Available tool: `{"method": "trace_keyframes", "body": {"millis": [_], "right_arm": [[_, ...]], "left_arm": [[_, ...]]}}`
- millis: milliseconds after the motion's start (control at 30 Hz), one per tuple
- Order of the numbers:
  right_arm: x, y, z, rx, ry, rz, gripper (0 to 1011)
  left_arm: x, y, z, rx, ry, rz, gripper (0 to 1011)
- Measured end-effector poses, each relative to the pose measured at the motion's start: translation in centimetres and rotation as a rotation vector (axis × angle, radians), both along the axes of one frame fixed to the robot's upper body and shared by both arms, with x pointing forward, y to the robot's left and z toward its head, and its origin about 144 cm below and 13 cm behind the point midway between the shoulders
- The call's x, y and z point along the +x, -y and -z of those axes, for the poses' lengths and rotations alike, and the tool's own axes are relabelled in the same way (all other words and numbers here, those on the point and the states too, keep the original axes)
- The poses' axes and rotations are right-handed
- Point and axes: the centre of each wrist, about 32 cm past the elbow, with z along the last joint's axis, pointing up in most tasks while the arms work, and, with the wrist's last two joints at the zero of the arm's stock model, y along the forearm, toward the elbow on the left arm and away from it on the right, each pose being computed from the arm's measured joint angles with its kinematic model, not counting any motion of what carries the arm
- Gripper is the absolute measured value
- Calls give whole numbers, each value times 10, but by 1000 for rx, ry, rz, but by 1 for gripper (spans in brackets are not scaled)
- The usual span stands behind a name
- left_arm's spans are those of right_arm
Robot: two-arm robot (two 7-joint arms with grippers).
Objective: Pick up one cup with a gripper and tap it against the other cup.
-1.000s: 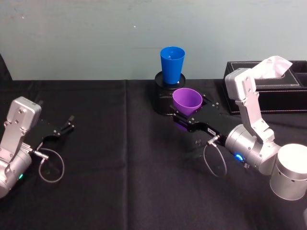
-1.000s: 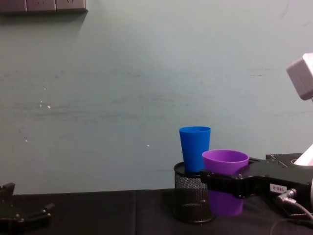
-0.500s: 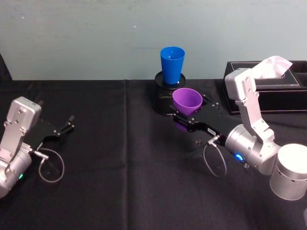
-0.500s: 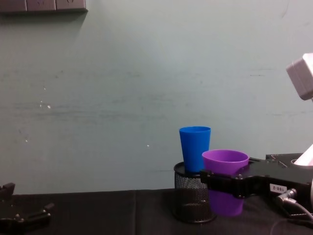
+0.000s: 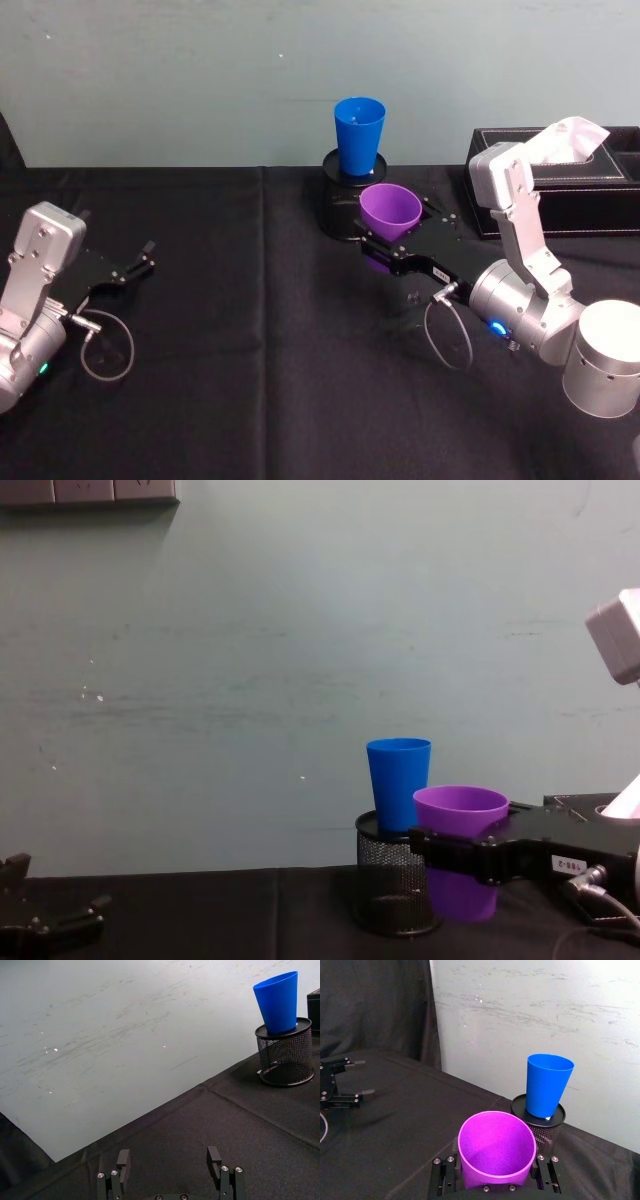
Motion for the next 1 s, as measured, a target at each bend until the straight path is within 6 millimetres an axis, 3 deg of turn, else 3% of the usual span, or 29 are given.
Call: {"method": "trace_keyframes", "body": {"millis": [1000], "right_arm": [[0,0,0,0,0,0,735]], "left_arm": [[0,0,0,0,0,0,1000]]}}
